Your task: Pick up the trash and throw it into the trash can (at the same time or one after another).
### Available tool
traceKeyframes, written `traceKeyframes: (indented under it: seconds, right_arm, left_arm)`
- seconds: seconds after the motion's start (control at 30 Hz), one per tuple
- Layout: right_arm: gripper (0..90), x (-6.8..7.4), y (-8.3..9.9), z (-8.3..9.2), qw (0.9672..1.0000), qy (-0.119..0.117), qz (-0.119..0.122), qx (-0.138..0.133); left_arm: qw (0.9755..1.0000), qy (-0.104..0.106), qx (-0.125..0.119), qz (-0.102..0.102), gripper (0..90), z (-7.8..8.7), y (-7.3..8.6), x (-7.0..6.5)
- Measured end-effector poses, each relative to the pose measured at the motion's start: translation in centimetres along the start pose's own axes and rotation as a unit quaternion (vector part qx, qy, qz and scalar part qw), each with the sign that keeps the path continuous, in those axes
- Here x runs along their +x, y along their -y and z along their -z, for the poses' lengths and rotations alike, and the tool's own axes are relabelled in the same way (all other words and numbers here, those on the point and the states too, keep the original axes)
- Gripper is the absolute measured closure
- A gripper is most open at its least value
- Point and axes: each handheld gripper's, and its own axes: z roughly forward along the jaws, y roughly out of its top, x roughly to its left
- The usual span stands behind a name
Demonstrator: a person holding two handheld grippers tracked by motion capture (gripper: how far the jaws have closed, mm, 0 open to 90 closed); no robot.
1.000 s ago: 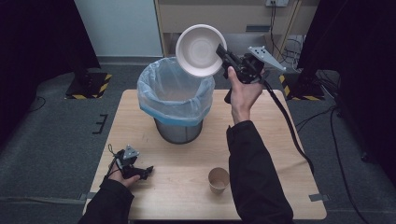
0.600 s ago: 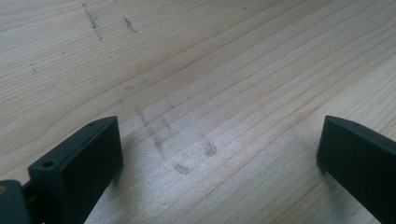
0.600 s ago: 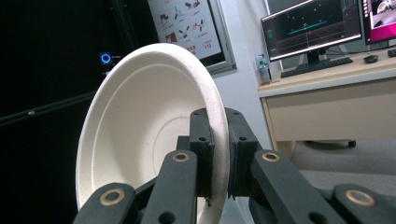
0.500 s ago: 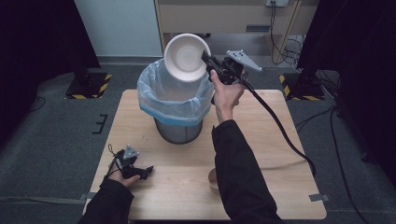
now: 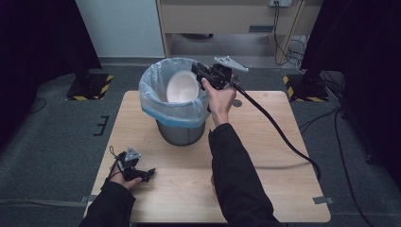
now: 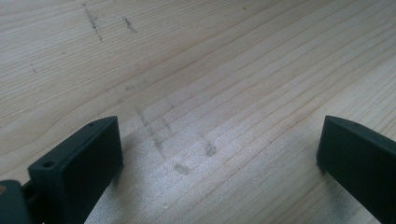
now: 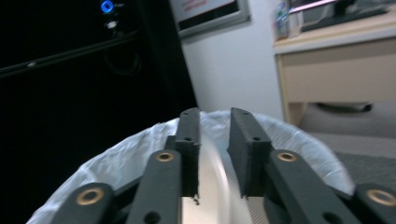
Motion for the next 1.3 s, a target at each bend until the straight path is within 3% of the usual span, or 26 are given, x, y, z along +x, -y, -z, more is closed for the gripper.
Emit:
traceKeyframes:
  seconds: [0.07,0.27,0.33,0.37,0.4,0.47,0.5,0.53,0.57,0.63,0.73,0.77,0.83,1.07,1.2,1.23,1.27,1.3]
  right_arm:
    - [70.5,0.0,-0.1,0.2,1.0,-0.002,0.002,-0.001]
    - [61.9,0.0,-2.0,3.0,0.9996,-0.016,0.012,-0.018]
    - [57.5,-0.1,-2.9,5.0,0.9992,-0.022,0.021,-0.027]
    - [57.5,-0.1,-2.9,5.0,0.9992,-0.022,0.021,-0.027]
    - [55.0,-0.4,-3.3,6.8,0.9989,-0.027,0.017,-0.034]
    - [54.5,-0.5,-3.3,7.3,0.9989,-0.027,0.02,-0.034]
    - [52.3,-0.9,-3.3,8.9,0.9988,-0.028,0.023,-0.034]
    - [52.3,-0.9,-3.3,8.9,0.9988,-0.028,0.023,-0.034]
    - [51.1,-1.3,-2.7,10.6,0.9987,-0.027,0.031,-0.03]
    - [50.4,-1.4,-2.5,11.1,0.9988,-0.028,0.031,-0.025]
    - [48.7,-2.2,-0.4,13.7,0.9988,-0.033,0.036,-0.007]
    - [48.7,-2.2,-0.4,13.7,0.9988,-0.033,0.036,-0.007]
    - [47.1,-2.8,1.6,15.3,0.9988,-0.037,0.03,0.008]
    - [46.2,-4.4,6.2,17.9,0.9978,-0.031,0.028,0.052]
    - [46.4,-5.8,9.9,19.2,0.9952,-0.021,0.019,0.094]
    - [46.4,-5.8,9.9,19.2,0.9952,-0.021,0.019,0.094]
    - [46.5,-6.3,11.1,19.5,0.9926,-0.017,0.02,0.119]
    - [46.6,-6.4,11.6,19.7,0.9915,-0.018,0.021,0.127]
  left_arm:
    - [1.0,0.0,0.0,0.0,0.0,0.0,0.0,0.0]
    - [1.0,0.0,0.0,0.0,0.0,0.0,0.0,0.0]
    - [1.0,0.0,0.0,0.0,0.0,0.0,0.0,0.0]
    - [1.0,0.0,0.0,0.0,0.0,0.0,0.0,0.0]
    - [1.0,0.0,0.0,0.0,0.0,0.0,0.0,0.0]
    - [1.0,0.0,0.0,0.0,0.0,0.0,0.0,0.0]
    - [1.0,0.0,0.0,0.0,0.0,0.0,0.0,0.0]
    - [1.0,0.0,-0.001,0.0,0.0,0.0,0.0,0.0]
    - [1.0,0.0,-0.001,0.0,0.0,0.0,0.0,0.0]
    - [1.0,0.0,-0.001,0.001,0.0,0.0,0.0,0.0]
    - [1.0,-0.001,0.001,-0.001,0.0,0.0,0.0,0.0]
    - [1.0,-0.001,0.001,-0.001,0.0,0.0,0.0,0.0]
    - [1.0,-0.001,0.001,-0.001,0.0,0.0,0.0,0.0]
    - [1.0,-0.001,0.001,0.0,0.0,0.0,0.0,0.0]
    - [1.0,-0.001,0.001,0.0,0.0,0.0,0.0,0.0]
    - [1.0,-0.001,0.001,0.0,0.0,0.0,0.0,0.0]
    - [1.0,-0.001,0.001,0.0,0.0,0.0,0.0,0.0]
    - [1.0,-0.001,0.001,0.0,0.0,0.0,0.0,0.0]
